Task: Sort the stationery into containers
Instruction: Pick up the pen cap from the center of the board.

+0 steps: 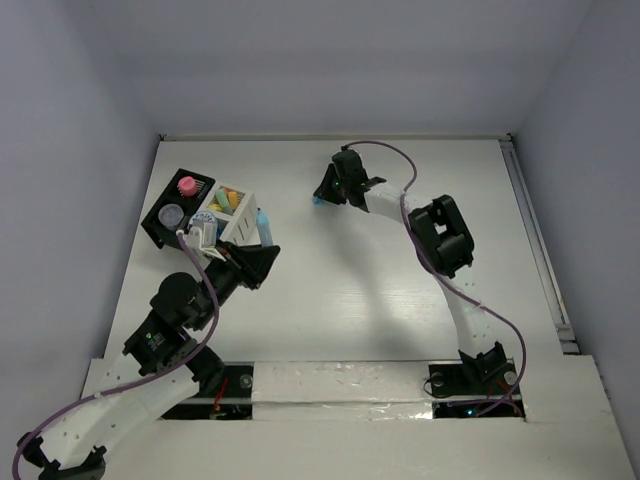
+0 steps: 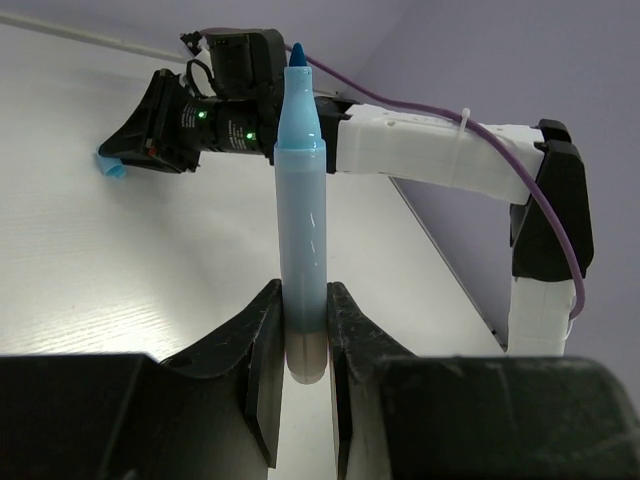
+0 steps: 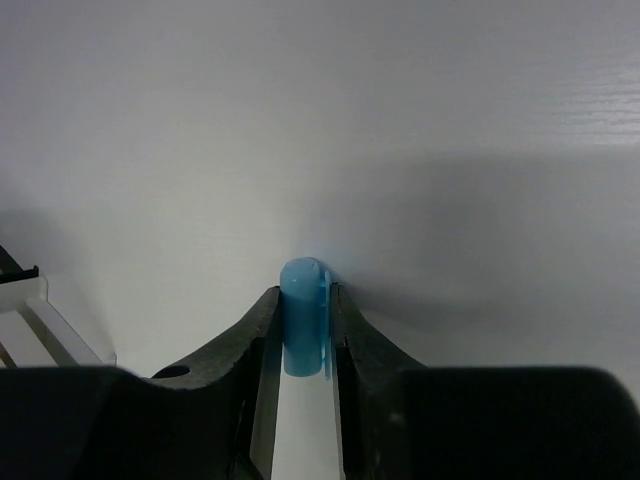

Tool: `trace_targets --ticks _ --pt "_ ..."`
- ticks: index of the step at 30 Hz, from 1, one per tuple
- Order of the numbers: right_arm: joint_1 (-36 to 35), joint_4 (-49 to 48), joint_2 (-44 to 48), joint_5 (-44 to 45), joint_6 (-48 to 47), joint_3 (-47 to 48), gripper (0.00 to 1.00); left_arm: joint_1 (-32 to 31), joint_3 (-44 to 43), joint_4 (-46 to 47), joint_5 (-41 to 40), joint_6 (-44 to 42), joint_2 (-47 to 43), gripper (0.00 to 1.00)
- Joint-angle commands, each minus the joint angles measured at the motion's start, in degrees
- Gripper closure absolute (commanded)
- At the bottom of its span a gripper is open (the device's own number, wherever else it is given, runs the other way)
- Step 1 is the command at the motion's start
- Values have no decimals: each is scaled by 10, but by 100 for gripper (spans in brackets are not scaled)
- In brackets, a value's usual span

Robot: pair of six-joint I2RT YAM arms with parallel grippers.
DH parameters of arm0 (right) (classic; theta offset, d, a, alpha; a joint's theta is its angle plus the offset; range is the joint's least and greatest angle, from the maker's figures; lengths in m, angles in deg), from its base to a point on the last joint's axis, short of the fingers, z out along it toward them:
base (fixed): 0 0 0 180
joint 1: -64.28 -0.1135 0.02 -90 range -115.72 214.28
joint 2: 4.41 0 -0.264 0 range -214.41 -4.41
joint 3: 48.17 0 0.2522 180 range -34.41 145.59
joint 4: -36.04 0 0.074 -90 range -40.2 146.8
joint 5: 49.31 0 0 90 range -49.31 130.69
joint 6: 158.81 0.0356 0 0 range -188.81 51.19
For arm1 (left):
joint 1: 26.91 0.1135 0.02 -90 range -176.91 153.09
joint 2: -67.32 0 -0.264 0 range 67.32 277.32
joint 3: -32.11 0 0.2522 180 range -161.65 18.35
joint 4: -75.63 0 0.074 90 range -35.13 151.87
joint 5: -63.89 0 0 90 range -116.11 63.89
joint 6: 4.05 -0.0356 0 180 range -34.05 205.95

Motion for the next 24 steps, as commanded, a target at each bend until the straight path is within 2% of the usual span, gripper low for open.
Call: trace_targets --ticks 1,5,14,20,24 --pt "14 67 -19 -40 -42 -11 97 1 3 29 7 3 13 100" --pt "14 -50 59 -96 -52 -111 100 1 12 56 29 18 36 100" --pt "14 -345 342 -251 -5 -345 100 1 38 194 113 71 105 100" --pt "14 -473 467 -292 38 -456 100 1 56 306 173 112 149 100" --pt "14 -532 524 -322 77 -486 100 1 57 359 206 139 182 100"
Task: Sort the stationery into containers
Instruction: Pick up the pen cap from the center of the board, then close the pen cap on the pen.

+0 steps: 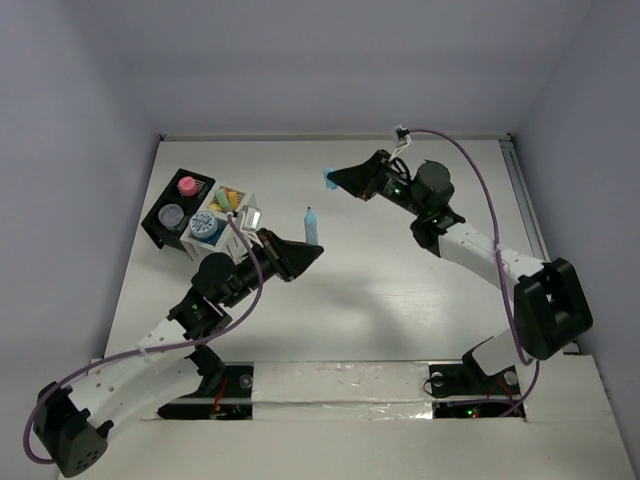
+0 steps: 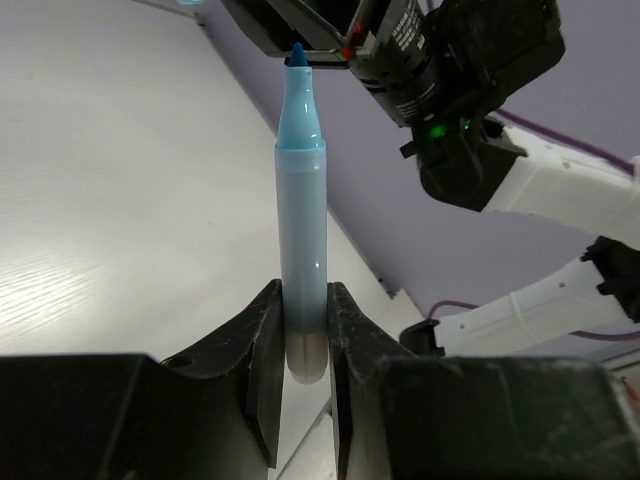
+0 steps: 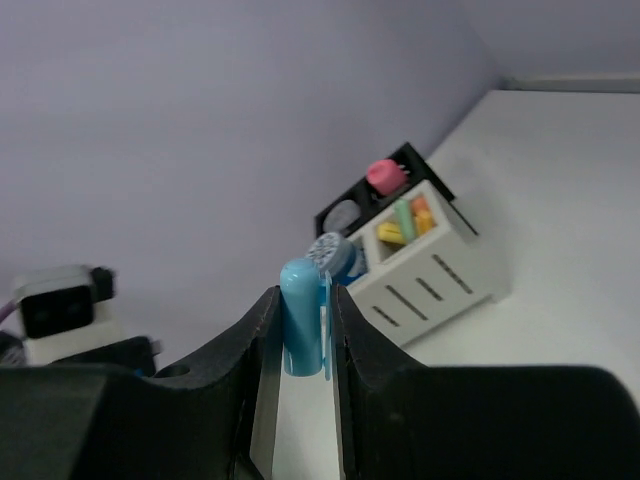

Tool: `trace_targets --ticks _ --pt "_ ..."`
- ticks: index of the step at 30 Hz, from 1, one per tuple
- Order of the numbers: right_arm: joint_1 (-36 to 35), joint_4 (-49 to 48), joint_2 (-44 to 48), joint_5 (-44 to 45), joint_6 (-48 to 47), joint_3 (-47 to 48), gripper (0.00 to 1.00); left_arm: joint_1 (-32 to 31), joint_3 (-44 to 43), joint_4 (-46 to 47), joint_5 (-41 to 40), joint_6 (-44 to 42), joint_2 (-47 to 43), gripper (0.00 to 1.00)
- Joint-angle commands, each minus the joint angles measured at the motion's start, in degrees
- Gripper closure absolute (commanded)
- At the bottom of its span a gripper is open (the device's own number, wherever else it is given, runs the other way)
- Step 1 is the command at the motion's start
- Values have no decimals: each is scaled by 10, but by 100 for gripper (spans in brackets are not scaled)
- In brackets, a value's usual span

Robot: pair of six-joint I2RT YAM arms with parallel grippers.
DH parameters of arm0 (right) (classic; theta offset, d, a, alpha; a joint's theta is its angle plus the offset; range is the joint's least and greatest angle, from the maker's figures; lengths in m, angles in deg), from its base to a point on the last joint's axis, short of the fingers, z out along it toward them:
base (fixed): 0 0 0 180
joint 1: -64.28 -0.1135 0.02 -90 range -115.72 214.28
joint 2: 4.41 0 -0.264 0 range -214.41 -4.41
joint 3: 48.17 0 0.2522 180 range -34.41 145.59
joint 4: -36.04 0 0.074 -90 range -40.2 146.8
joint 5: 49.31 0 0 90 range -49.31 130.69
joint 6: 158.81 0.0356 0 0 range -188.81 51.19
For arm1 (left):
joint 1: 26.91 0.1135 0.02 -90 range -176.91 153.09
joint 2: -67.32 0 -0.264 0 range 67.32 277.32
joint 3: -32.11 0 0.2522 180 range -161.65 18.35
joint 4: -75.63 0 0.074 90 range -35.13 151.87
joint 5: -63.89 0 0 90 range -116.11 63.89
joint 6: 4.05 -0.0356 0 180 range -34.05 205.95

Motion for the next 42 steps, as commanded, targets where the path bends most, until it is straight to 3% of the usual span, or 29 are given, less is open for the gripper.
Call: trace_targets --ticks 1,12,42 --pt "-1 -105 27 -47 47 -29 100 1 2 121 52 32 13 100" --pt "-1 -325 11 -89 221 -69 100 1 -3 206 96 50 62 100" --pt "-6 -376 -12 -97 269 -50 100 1 -19 240 112 46 117 100"
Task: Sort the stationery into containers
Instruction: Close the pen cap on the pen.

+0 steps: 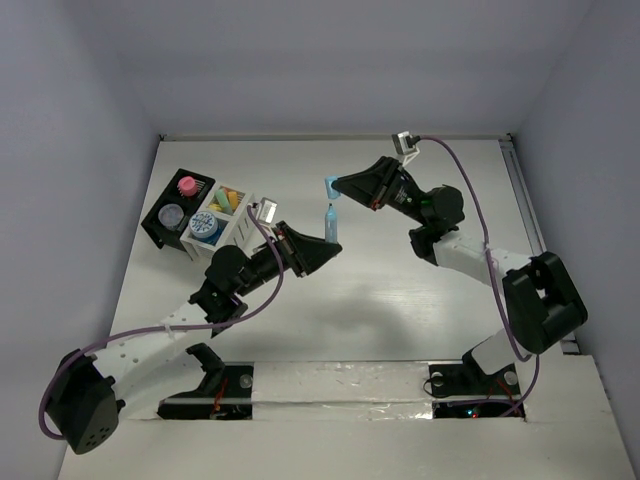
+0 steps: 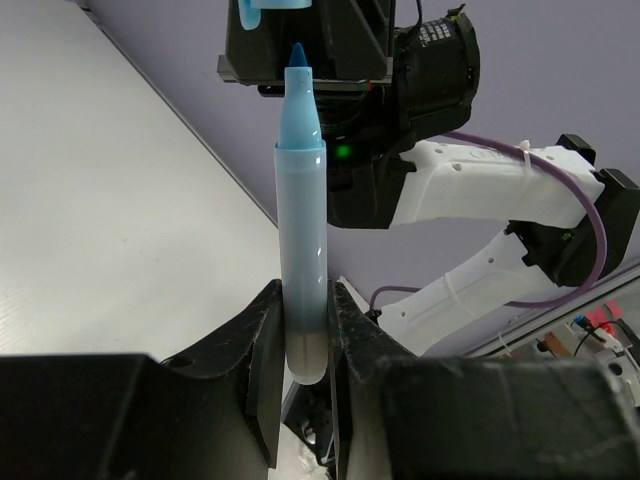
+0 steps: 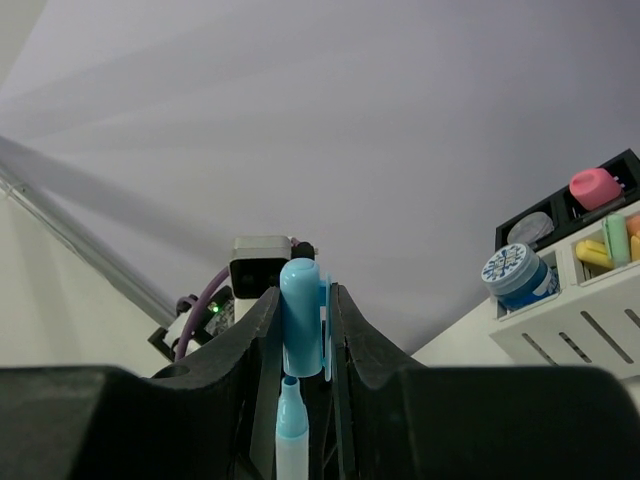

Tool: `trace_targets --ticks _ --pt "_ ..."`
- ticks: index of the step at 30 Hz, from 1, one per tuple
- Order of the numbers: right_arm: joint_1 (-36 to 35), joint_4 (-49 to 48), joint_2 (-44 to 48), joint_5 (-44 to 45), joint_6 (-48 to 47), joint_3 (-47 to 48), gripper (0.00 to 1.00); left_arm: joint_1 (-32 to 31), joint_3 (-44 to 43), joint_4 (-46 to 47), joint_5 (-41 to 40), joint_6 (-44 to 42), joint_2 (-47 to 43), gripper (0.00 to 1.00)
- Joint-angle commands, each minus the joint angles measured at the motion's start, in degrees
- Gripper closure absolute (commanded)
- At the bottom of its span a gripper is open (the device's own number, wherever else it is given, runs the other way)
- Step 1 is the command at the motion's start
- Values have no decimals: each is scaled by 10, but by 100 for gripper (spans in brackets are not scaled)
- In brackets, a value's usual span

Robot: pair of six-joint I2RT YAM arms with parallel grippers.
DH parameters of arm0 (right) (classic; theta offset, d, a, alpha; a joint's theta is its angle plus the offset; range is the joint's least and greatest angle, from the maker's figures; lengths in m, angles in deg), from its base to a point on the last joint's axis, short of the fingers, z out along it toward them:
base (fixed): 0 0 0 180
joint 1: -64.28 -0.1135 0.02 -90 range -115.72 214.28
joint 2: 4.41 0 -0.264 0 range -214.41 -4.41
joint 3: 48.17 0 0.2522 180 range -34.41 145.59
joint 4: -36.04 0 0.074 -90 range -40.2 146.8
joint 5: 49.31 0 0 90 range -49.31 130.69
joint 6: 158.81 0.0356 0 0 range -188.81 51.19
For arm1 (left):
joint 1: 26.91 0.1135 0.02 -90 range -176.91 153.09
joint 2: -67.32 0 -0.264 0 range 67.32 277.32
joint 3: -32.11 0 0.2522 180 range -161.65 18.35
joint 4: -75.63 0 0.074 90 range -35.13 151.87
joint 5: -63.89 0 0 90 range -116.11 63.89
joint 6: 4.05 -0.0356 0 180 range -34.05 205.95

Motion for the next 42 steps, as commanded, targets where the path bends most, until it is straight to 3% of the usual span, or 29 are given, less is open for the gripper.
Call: trace_targets --ticks 1,42 --pt "-11 -38 -5 -9 1 20 100 1 -21 51 12 0 -3 100" --pt "-32 -44 33 0 -27 0 100 1 -43 24 -21 -28 -16 100"
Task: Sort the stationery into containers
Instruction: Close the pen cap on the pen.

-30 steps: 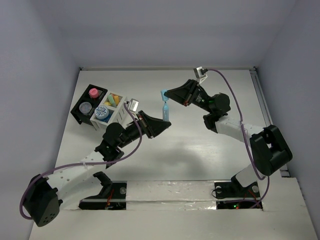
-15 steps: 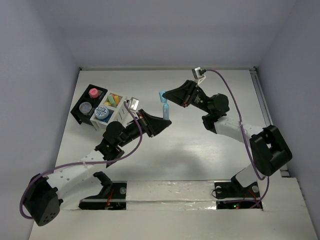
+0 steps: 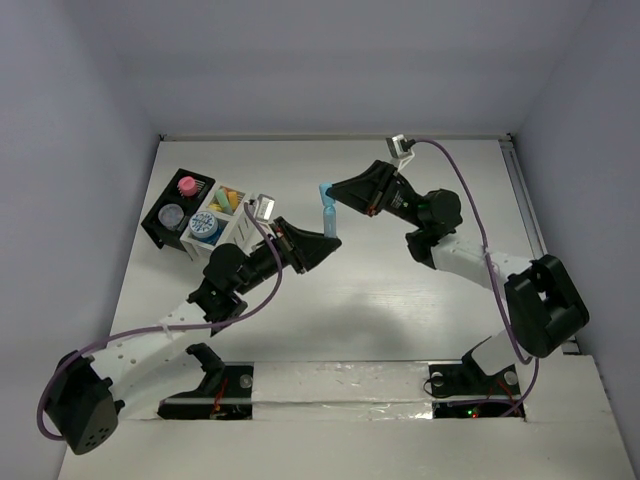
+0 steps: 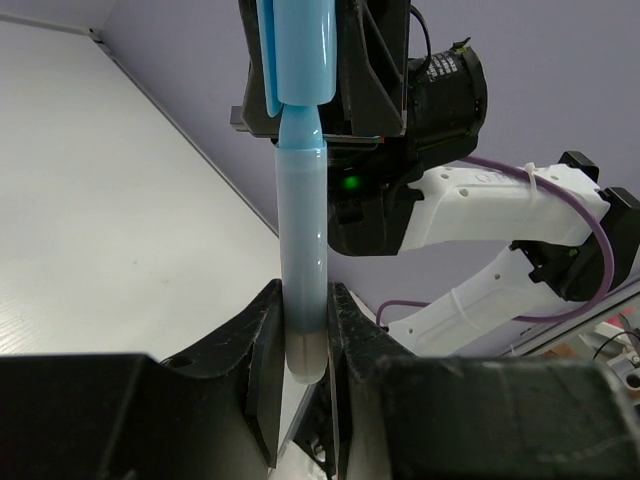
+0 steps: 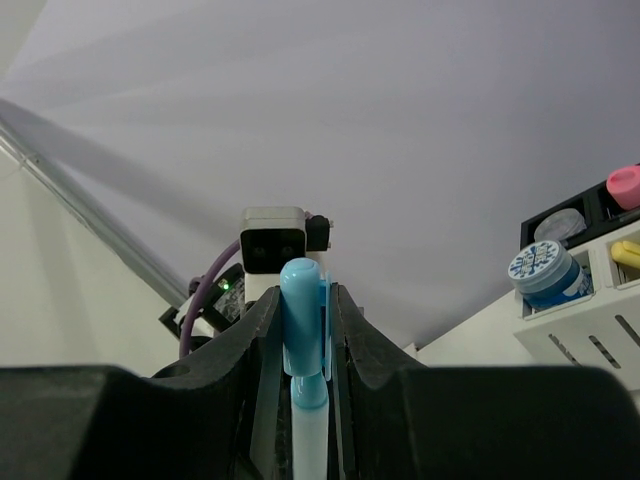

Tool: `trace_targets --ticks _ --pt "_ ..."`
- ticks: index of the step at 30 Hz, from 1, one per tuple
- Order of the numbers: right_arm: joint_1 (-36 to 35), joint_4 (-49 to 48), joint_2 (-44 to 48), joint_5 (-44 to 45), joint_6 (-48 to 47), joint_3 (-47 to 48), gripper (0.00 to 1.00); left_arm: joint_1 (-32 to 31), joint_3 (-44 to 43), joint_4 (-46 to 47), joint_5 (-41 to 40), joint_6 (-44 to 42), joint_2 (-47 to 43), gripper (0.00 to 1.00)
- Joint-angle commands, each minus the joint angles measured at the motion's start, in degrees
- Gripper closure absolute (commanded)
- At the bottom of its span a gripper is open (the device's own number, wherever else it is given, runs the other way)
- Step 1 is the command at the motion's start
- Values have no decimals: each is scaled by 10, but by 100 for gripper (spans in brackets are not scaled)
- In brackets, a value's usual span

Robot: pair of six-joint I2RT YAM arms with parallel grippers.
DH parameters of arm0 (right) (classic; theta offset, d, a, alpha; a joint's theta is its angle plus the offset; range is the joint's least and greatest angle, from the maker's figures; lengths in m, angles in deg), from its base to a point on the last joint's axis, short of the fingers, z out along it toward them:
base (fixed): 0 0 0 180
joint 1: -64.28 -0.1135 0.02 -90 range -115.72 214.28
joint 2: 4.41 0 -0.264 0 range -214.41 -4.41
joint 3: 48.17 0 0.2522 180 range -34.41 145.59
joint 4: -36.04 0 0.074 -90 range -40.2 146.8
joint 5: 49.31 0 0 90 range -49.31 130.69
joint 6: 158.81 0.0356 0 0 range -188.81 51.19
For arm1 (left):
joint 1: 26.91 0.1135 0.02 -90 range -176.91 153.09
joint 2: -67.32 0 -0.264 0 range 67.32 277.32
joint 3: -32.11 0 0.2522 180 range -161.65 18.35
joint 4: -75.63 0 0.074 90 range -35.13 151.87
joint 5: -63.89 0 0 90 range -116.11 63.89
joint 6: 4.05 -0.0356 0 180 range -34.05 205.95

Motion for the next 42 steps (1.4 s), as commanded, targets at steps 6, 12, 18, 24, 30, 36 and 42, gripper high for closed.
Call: trace_targets --ticks 6,12,18,24,30,36,42 --pt "-6 -43 31 3 -10 -5 100 1 -26 23 -15 -16 -24 100" --pt "-17 -58 38 13 -10 -25 100 1 -41 45 -31 -39 -13 100" --pt "-30 -97 36 13 -16 -35 100 1 -73 95 -15 -41 31 100" --pt "-30 -150 37 13 3 -57 100 1 -77 131 -25 -48 24 100" --pt "-35 -159 39 -15 10 -62 100 1 -93 119 -20 -56 5 100" --pt "-35 -106 39 -36 -9 -48 100 1 -113 74 -36 -78 -25 100" --pt "-42 -28 21 -74 -53 -22 100 7 -156 22 -47 -104 -40 100"
